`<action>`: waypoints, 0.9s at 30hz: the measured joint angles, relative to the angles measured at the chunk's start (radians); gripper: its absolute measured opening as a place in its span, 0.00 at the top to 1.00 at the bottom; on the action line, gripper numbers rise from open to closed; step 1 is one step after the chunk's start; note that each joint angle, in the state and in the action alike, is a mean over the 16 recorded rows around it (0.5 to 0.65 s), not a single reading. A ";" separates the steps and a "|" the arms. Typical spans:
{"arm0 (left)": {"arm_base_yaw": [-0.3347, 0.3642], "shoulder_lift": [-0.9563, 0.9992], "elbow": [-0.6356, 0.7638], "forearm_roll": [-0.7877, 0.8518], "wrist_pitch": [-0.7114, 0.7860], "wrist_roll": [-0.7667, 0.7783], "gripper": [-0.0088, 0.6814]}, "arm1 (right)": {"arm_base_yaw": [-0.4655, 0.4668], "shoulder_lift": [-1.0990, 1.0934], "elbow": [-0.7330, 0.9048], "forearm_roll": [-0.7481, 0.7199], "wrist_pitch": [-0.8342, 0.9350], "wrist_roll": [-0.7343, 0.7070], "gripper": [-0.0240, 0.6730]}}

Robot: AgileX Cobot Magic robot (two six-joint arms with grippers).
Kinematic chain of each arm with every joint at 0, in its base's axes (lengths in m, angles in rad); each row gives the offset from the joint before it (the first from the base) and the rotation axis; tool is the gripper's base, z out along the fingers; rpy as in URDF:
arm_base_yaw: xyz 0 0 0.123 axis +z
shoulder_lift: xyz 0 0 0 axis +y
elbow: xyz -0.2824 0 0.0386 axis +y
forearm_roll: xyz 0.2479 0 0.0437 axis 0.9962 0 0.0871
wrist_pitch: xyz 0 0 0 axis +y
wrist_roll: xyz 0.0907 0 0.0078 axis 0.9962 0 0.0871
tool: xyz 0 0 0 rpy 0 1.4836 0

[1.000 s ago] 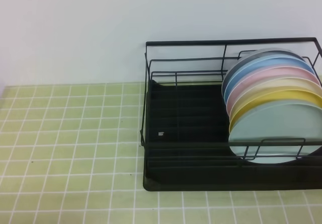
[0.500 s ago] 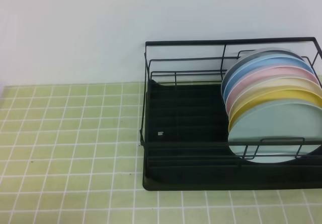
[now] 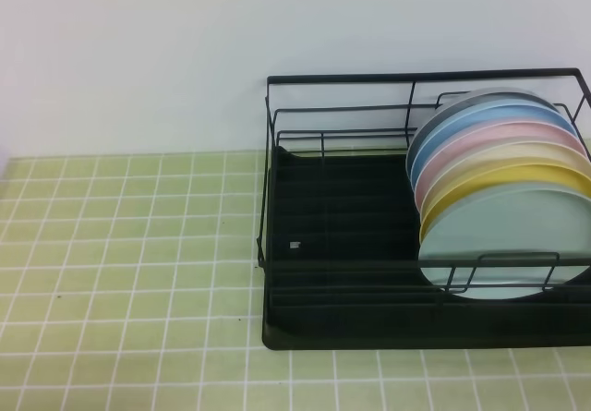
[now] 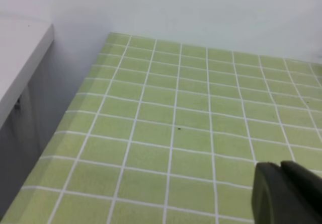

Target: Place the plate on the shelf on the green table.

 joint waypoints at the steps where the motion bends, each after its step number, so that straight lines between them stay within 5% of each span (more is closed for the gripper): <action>1: 0.000 0.000 0.000 0.000 0.000 0.000 0.99 | 0.000 -0.011 0.001 -0.067 -0.009 0.071 0.97; 7: 0.000 0.000 0.000 0.000 0.001 0.000 0.99 | -0.002 -0.098 0.010 -0.443 0.015 0.481 0.97; 11: 0.000 0.000 0.000 0.000 0.002 0.000 0.99 | -0.014 -0.157 0.016 -0.607 0.077 0.631 0.97; 27: 0.000 0.000 0.000 0.000 0.004 0.000 0.99 | -0.114 -0.212 0.020 -0.689 0.196 0.573 0.97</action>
